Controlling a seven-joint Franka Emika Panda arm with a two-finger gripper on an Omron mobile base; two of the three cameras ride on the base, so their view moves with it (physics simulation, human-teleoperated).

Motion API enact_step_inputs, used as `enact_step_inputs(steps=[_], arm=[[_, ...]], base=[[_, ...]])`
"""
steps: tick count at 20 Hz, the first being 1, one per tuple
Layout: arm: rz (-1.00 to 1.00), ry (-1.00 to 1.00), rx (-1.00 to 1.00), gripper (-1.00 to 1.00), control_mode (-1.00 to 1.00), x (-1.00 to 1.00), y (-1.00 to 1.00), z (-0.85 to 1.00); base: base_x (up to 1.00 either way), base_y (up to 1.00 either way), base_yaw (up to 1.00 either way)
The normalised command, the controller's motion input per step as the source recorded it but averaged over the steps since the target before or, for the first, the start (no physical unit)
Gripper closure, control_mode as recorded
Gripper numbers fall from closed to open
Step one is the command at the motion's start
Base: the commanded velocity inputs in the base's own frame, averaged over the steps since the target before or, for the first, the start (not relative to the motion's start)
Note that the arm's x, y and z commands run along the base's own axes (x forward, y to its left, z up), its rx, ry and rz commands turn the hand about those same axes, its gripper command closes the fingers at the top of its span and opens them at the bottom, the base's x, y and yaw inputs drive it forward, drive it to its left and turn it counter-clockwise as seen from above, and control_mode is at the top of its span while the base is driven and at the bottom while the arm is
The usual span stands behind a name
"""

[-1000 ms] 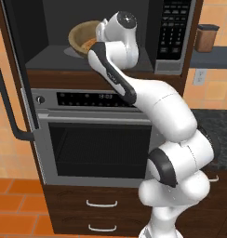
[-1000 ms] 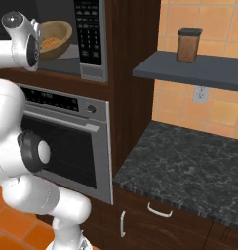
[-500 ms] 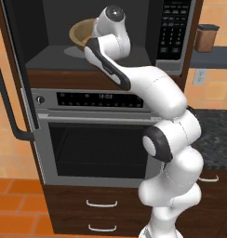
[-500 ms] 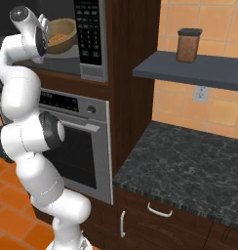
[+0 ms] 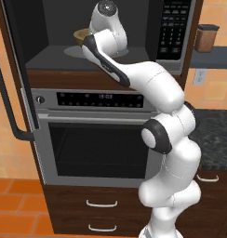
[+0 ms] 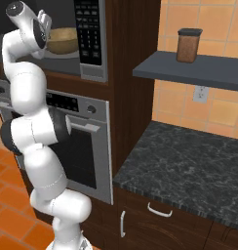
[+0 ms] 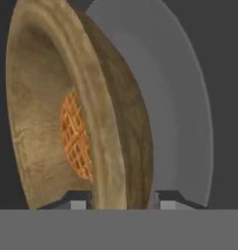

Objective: Open the microwave, place the bowl with waffle inside the microwave, then close the microwave door and turn it on.

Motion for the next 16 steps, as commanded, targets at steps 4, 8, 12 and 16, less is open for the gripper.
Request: enact_step_inputs(steps=[4, 8, 12, 16], arm=[[-0.01, -0.19, 0.00, -1.00, -1.00, 0.00, -0.05, -0.08], [0.01, -0.57, 0.06, -1.00, -1.00, -0.86, -0.18, -0.09], [0.01, -0.44, 0.07, -1.00, -1.00, -1.00, -0.09, -0.33], [0.05, -0.17, 0.00, -1.00, -1.00, -1.00, 0.00, -0.28]], base=[[0.00, 0.00, 0.00], [0.00, 0.00, 0.00], [0.00, 0.00, 0.00], [0.00, 0.00, 0.00]])
